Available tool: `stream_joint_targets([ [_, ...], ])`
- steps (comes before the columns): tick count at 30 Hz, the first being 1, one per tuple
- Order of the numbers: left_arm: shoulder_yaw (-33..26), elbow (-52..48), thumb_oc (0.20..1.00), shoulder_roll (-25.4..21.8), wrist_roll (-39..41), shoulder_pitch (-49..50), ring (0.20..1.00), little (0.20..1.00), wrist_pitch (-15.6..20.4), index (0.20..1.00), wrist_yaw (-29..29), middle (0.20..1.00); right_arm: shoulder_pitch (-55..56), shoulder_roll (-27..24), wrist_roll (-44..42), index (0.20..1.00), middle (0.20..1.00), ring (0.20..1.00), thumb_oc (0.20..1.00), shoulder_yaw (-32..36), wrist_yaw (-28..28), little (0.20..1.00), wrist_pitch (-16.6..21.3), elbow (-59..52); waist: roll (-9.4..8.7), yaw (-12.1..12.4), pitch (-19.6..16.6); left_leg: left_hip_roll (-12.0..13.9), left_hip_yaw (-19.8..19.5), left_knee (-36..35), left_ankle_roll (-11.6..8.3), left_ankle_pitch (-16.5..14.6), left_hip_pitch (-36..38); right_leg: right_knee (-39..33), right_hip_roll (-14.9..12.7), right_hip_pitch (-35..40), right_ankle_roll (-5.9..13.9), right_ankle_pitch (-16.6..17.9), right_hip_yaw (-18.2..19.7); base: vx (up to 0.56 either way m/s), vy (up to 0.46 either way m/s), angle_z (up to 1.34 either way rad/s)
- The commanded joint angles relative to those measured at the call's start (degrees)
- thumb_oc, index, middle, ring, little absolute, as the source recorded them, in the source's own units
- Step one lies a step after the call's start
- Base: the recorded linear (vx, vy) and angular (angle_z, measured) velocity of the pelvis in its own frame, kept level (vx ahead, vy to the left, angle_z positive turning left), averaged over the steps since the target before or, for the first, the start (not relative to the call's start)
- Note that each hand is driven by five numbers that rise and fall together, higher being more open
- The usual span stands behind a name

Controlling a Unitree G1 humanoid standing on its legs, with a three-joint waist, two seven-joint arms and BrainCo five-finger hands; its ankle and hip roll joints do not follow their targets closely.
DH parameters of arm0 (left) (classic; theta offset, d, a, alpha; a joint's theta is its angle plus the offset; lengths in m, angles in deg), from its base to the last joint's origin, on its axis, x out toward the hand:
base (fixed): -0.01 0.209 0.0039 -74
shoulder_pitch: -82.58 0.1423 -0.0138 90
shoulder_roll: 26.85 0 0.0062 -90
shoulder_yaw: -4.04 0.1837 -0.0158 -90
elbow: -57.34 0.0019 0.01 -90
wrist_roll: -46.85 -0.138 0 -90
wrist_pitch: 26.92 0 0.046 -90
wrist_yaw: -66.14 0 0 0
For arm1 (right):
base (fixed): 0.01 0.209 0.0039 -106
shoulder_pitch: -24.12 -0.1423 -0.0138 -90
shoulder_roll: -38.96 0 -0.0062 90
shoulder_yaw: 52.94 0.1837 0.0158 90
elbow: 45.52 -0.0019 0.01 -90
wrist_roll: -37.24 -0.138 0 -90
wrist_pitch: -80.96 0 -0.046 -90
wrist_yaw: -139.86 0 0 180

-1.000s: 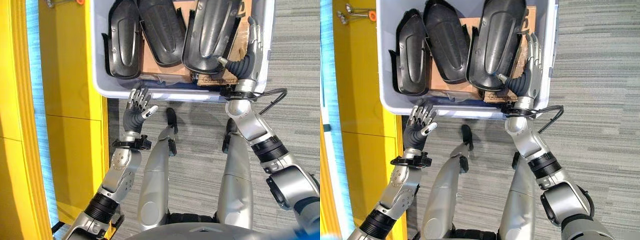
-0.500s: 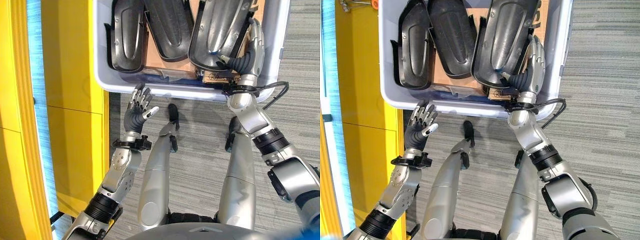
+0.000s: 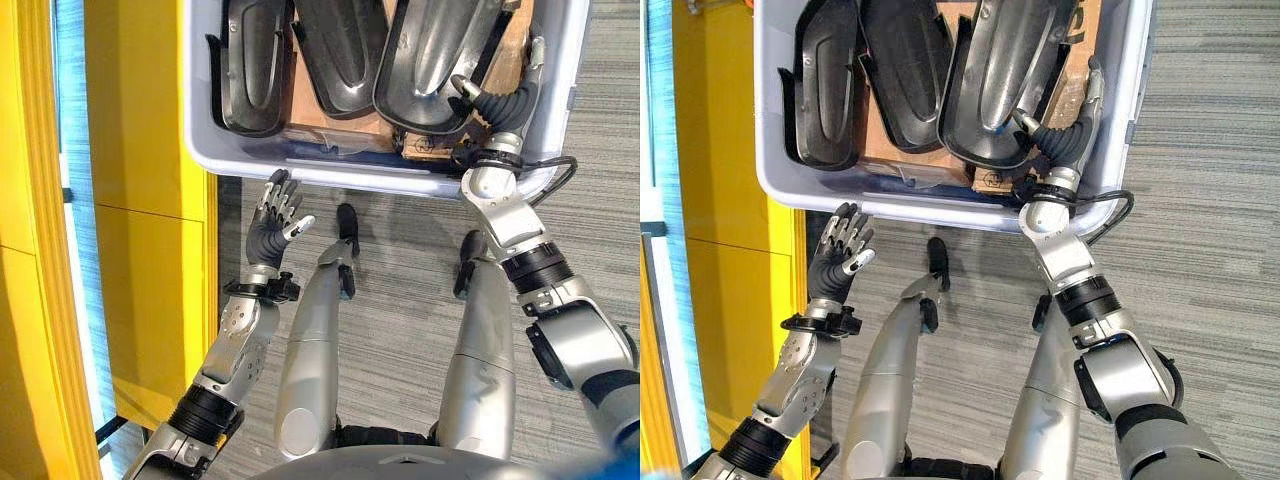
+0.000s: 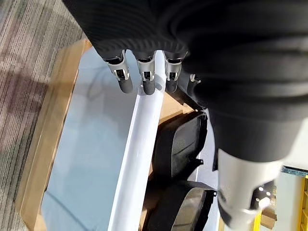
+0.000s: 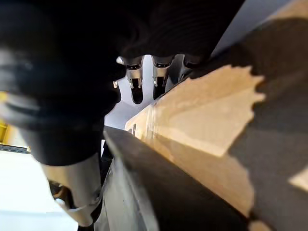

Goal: Move parts from the plastic box to the shelf.

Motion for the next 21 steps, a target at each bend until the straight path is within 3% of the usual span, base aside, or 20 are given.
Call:
stream_joint_targets([
  [1, -1.81, -0.45, 1.000, 0.53, 1.64, 0.00, 1.000, 1.000, 3.18, 1.000, -0.99, 1.000, 1.38, -3.51, 1.07, 1.000, 1.000, 1.000, 1.000, 0.54, -2.05, 1.000, -2.35, 2.08, 6.76, -0.77, -0.83, -2.94, -0.56, 13.94, 4.59, -15.09, -2.13, -0.69, 3.24, -1.62, -2.36, 3.12, -0.92, 0.04, 0.029, -0.02],
  [2, -1.90, -0.50, 1.000, 0.38, 1.79, 0.02, 1.000, 1.000, 3.07, 1.000, -1.13, 1.000, 1.18, -3.67, 2.66, 1.000, 1.000, 1.000, 1.000, 0.28, -2.45, 1.000, -3.48, 2.22, 6.78, -0.78, -0.83, -2.89, -0.58, 14.19, 4.60, -15.15, -2.36, -0.45, 3.23, -1.86, -2.40, 3.06, -0.87, 0.00, 0.000, 0.00],
  [3, -2.21, -0.07, 1.000, 0.07, 2.82, 0.07, 1.000, 1.000, 3.33, 1.000, -1.71, 1.000, 0.28, -4.63, 5.30, 1.000, 1.000, 1.000, 1.000, -0.75, -3.66, 1.000, -7.93, 2.68, 6.74, -0.64, -0.83, -2.89, -0.69, 14.80, 4.64, -15.25, -2.98, 0.04, 3.15, -2.35, -2.39, 3.03, -0.85, 0.02, 0.015, 0.04],
  [4, -2.28, -0.05, 1.000, 0.05, 2.88, 0.04, 1.000, 1.000, 3.30, 1.000, -1.80, 1.000, 0.17, -4.70, 5.91, 1.000, 1.000, 1.000, 1.000, -0.85, -4.10, 1.000, -8.54, 2.81, 6.75, -0.63, -0.83, -2.90, -0.71, 14.84, 4.64, -15.26, -3.04, 0.06, 3.14, -2.40, -2.39, 3.02, -0.86, 0.01, 0.013, 0.03],
  [11, -3.29, 0.70, 1.000, -0.52, 4.63, 0.01, 1.000, 1.000, 3.69, 1.000, -3.05, 1.000, -4.62, -8.65, 18.62, 1.000, 1.000, 1.000, 1.000, -7.55, -8.13, 1.000, -24.18, 9.69, 6.53, 0.65, -0.83, -2.72, -1.21, 16.83, 4.84, -15.70, -5.23, 1.56, 2.49, -3.71, -2.22, 2.81, -1.49, 0.00, -0.007, 0.02],
  [17, -3.18, -0.24, 1.000, -1.70, 6.11, -0.02, 1.000, 1.000, 3.52, 1.000, -3.03, 1.000, -8.99, -12.64, 26.47, 1.000, 1.000, 1.000, 1.000, -11.59, -9.52, 1.000, -31.74, 16.16, 6.30, 1.86, -0.83, -2.82, -1.79, 17.44, 5.01, -15.63, -6.60, 2.10, 1.91, -3.94, -1.88, 2.69, -2.45, 0.00, -0.013, 0.04],
  [20, -3.21, -0.75, 1.000, -2.12, 5.96, 0.21, 1.000, 1.000, 3.50, 1.000, -3.02, 1.000, -10.14, -13.75, 21.08, 1.000, 1.000, 1.000, 1.000, -13.11, -9.09, 1.000, -32.78, 18.74, 6.06, 2.46, -0.83, -2.81, -2.08, 17.58, 5.14, -15.61, -6.94, 1.96, 1.60, -3.72, -1.77, 2.81, -3.09, -0.02, -0.043, 0.06],
  [21, -3.27, -1.33, 1.000, -2.36, 6.28, 0.26, 1.000, 1.000, 3.27, 1.000, -2.87, 1.000, -10.49, -13.85, 15.78, 1.000, 1.000, 1.000, 1.000, -13.06, -8.90, 1.000, -32.79, 20.08, 5.84, 2.76, -0.83, -2.85, -2.32, 17.52, 5.23, -15.68, -7.07, 1.67, 1.44, -3.55, -1.63, 2.88, -3.43, -0.02, -0.033, 0.08],
])
